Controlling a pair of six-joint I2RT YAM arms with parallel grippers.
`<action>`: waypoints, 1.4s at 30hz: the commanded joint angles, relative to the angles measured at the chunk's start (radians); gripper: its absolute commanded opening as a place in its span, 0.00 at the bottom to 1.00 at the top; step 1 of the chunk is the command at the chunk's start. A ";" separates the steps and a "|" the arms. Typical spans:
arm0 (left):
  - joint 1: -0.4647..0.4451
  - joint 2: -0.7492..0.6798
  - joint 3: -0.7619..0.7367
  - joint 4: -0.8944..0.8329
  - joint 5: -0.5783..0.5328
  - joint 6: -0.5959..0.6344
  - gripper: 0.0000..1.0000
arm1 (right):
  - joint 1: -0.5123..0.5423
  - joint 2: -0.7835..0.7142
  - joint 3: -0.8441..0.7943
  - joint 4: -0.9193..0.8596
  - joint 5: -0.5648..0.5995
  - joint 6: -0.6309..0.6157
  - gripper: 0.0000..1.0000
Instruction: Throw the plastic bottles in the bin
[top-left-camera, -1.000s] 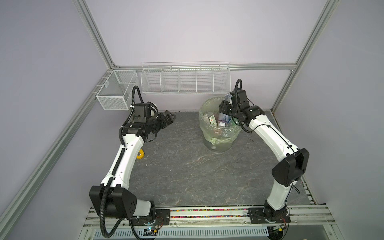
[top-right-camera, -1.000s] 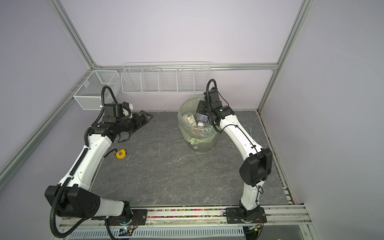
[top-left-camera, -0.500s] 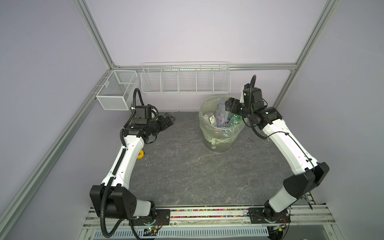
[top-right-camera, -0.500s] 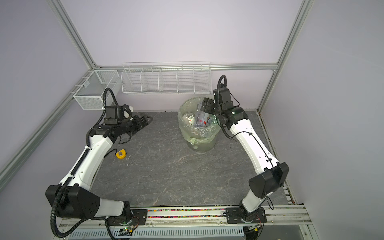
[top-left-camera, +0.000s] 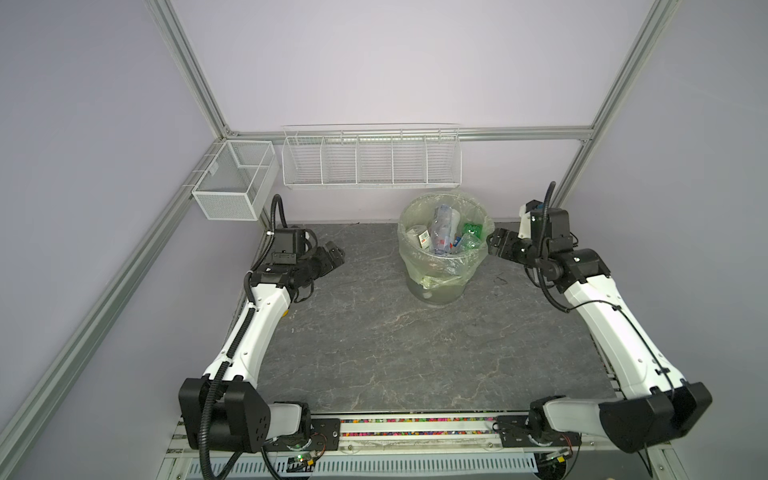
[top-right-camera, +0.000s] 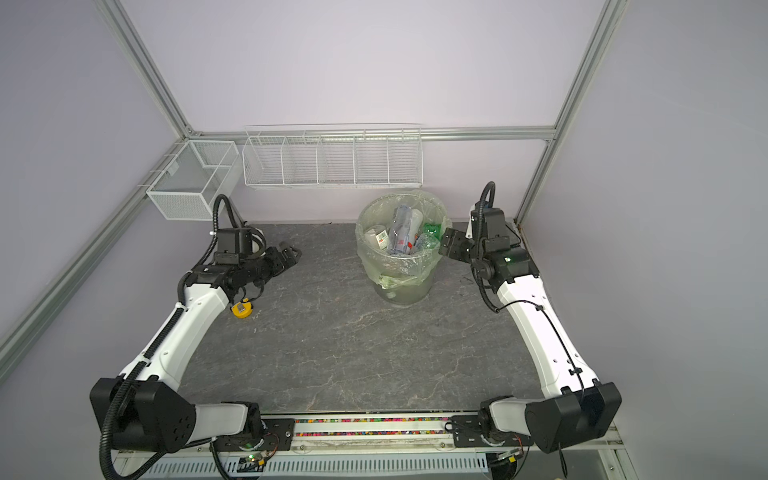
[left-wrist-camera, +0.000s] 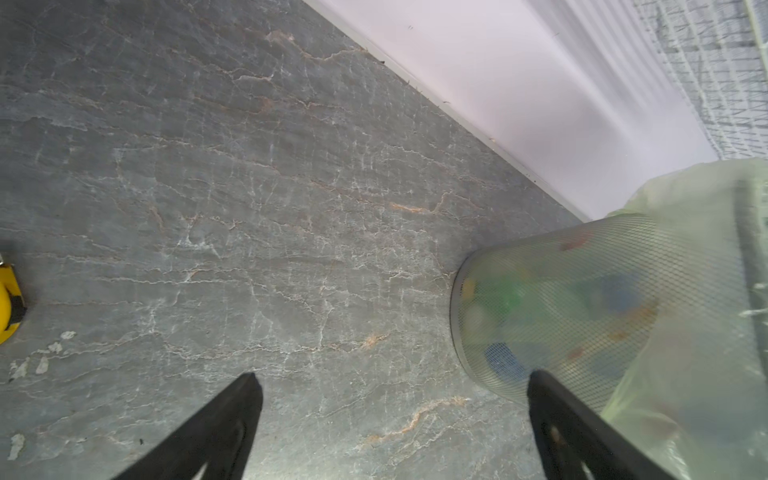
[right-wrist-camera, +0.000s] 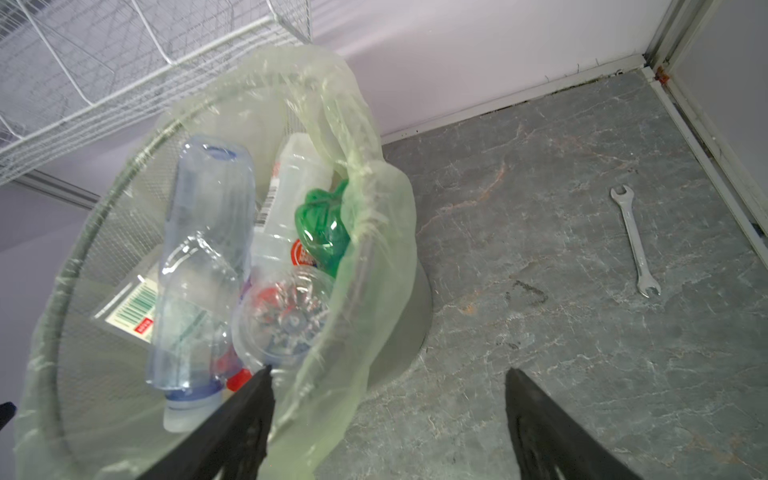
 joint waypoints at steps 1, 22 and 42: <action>0.005 -0.021 -0.045 0.045 -0.039 -0.012 0.99 | -0.013 -0.063 -0.070 0.017 -0.031 -0.031 0.88; 0.005 -0.102 -0.370 0.236 -0.411 0.041 0.99 | -0.062 -0.257 -0.574 0.204 0.303 -0.031 0.88; 0.005 -0.269 -0.896 1.145 -0.824 0.311 0.99 | -0.136 -0.178 -0.892 0.812 0.528 -0.136 0.89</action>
